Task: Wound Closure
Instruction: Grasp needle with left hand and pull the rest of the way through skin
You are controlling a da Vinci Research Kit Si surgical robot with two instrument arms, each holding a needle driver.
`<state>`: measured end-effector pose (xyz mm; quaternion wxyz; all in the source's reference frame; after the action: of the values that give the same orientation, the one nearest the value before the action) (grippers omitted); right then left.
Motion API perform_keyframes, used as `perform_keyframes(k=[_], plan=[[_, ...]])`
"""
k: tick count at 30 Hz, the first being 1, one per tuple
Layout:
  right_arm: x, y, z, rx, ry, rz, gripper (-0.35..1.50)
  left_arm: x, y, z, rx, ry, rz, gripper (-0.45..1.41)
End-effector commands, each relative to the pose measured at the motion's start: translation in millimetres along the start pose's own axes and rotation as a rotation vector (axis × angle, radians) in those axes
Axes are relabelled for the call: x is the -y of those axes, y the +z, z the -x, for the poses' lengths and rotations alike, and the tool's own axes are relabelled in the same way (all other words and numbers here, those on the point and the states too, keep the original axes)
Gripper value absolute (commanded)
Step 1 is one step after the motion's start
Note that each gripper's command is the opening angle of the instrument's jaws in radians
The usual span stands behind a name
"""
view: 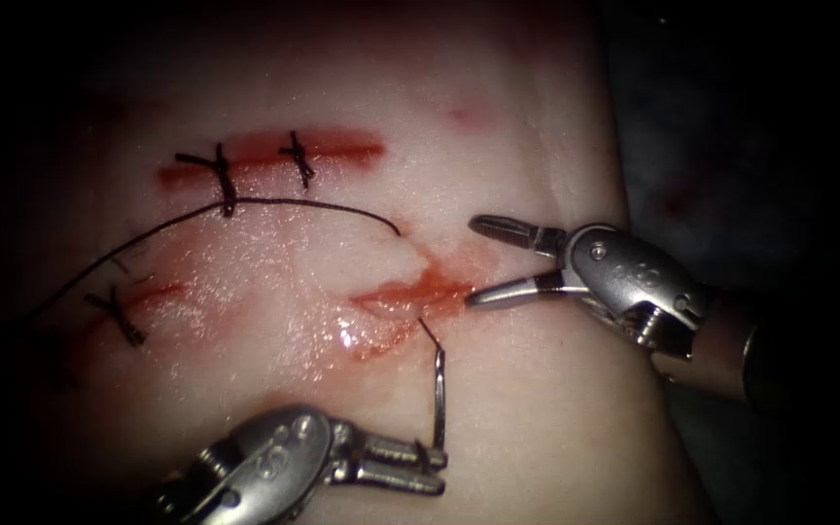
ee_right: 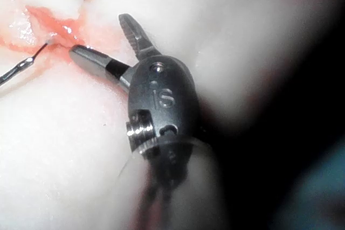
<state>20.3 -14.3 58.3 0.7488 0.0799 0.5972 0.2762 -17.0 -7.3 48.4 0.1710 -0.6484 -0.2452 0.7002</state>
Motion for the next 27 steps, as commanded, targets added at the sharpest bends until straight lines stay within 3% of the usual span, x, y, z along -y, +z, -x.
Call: perform_keyframes(k=[1, 10, 13, 16, 19, 22, 27], plan=[[0.0, 0.7, 0.6, -0.002, -0.001, -0.002, 0.77, 0.5, 0.4, -0.3, 0.009, 0.060, -0.012, -0.45], [0.4, 0.6, 1.0, -0.004, 0.011, -0.004, 0.79, 0.0, 0.0, -5.3, 0.041, 0.372, -0.095, -0.45], [0.5, 0.4, 1.0, -0.017, 0.037, -0.002, 0.67, 0.2, -0.3, -6.7, 0.060, 0.437, -0.141, -0.45], [0.5, 0.2, 0.9, -0.035, 0.105, -0.004, 0.30, 1.3, -0.9, -8.3, 0.091, 0.510, -0.218, -0.45], [0.8, 0.0, 0.9, -0.047, 0.124, -0.004, 0.39, 2.3, -1.6, -9.2, 0.101, 0.548, -0.268, -0.45], [1.2, -0.2, 0.8, 0.000, 0.118, -0.025, 0.46, 3.3, -2.5, -10.1, 0.097, 0.583, -0.309, -0.45], [1.4, -0.6, 0.7, -0.002, 0.150, -0.032, 0.19, 4.3, -4.1, -11.0, 0.103, 0.626, -0.369, -0.45]])
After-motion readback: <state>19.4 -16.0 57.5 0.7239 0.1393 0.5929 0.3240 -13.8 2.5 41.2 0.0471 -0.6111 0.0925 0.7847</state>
